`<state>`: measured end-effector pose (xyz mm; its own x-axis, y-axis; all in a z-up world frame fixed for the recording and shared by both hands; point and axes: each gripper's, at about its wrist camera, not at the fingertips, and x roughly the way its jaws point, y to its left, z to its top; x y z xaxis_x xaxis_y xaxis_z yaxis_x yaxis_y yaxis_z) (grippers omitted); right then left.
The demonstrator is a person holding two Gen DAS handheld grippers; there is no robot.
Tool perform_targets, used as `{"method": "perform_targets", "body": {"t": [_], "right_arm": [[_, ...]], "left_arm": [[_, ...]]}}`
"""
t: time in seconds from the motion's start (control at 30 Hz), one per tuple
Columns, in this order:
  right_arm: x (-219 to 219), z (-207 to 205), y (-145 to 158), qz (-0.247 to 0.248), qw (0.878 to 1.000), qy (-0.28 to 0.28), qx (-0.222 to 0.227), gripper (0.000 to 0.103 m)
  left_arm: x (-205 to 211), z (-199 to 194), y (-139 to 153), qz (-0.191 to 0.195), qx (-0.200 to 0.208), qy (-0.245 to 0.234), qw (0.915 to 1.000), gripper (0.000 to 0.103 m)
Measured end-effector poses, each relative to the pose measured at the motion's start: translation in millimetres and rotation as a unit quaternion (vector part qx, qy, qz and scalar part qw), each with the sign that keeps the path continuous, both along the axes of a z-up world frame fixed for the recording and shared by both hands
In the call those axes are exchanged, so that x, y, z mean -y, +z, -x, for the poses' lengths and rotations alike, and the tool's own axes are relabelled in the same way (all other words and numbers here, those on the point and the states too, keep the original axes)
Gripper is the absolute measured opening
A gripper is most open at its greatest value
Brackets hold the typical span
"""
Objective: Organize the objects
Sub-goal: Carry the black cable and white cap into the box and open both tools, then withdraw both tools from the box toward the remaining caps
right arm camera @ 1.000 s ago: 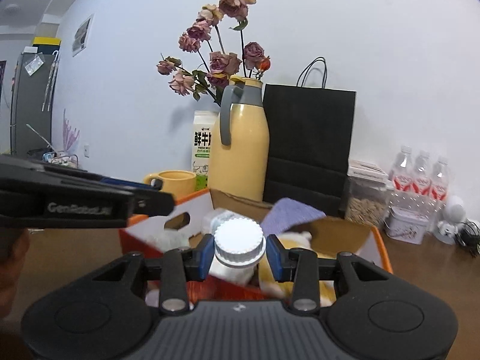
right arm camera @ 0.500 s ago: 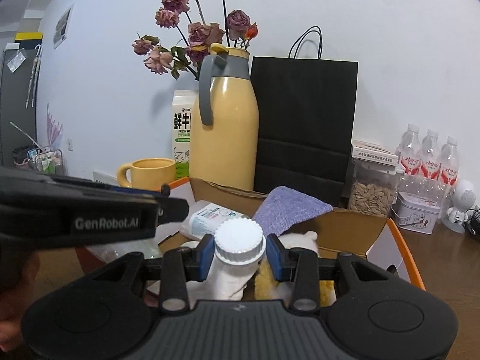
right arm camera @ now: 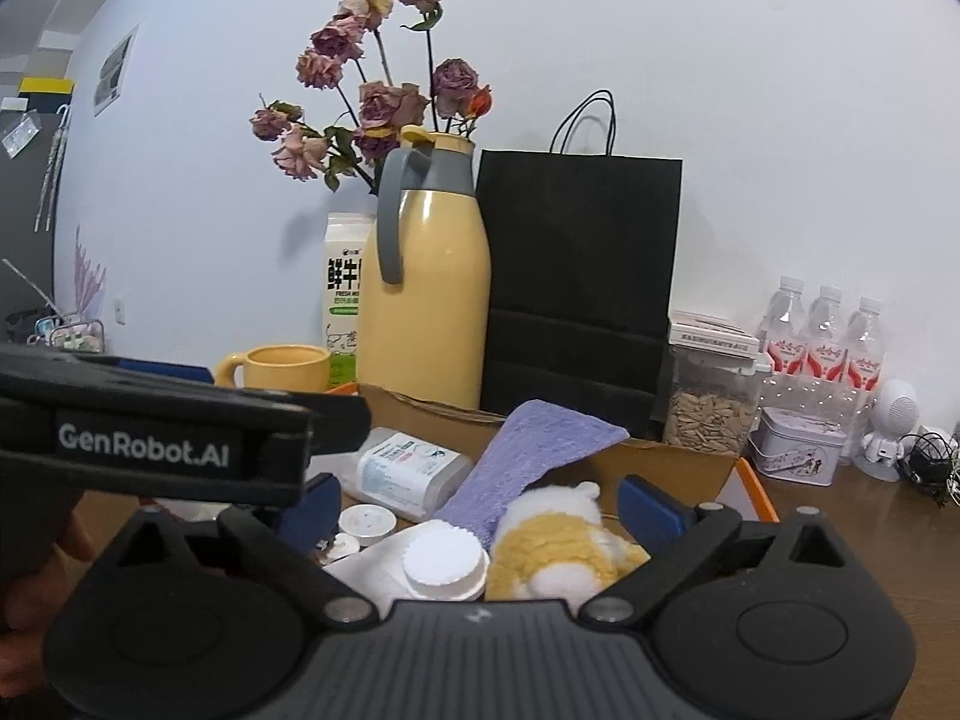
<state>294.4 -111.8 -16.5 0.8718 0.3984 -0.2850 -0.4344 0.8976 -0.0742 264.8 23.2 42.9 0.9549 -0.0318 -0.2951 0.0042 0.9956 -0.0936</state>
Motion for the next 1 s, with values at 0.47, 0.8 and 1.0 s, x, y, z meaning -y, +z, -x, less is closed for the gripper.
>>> {"method": "perform_targets", "body": {"t": [0.47, 0.8, 1.0], "right_arm": [[29, 19, 7, -0.019, 0.999, -0.03, 0.018, 0.103], [59, 53, -5, 0.003, 0.999, -0.034, -0.012, 0.103], [70, 66, -18, 0.017, 0.998, -0.002, -0.067, 0.103]], "left_arm": [[-11, 21, -1, 0.006, 0.004, 0.021, 0.9998, 0.103], [-14, 56, -15, -0.017, -0.035, 0.006, 0.9992, 0.103], [-15, 69, -28, -0.037, -0.077, -0.005, 0.9963, 0.103]]}}
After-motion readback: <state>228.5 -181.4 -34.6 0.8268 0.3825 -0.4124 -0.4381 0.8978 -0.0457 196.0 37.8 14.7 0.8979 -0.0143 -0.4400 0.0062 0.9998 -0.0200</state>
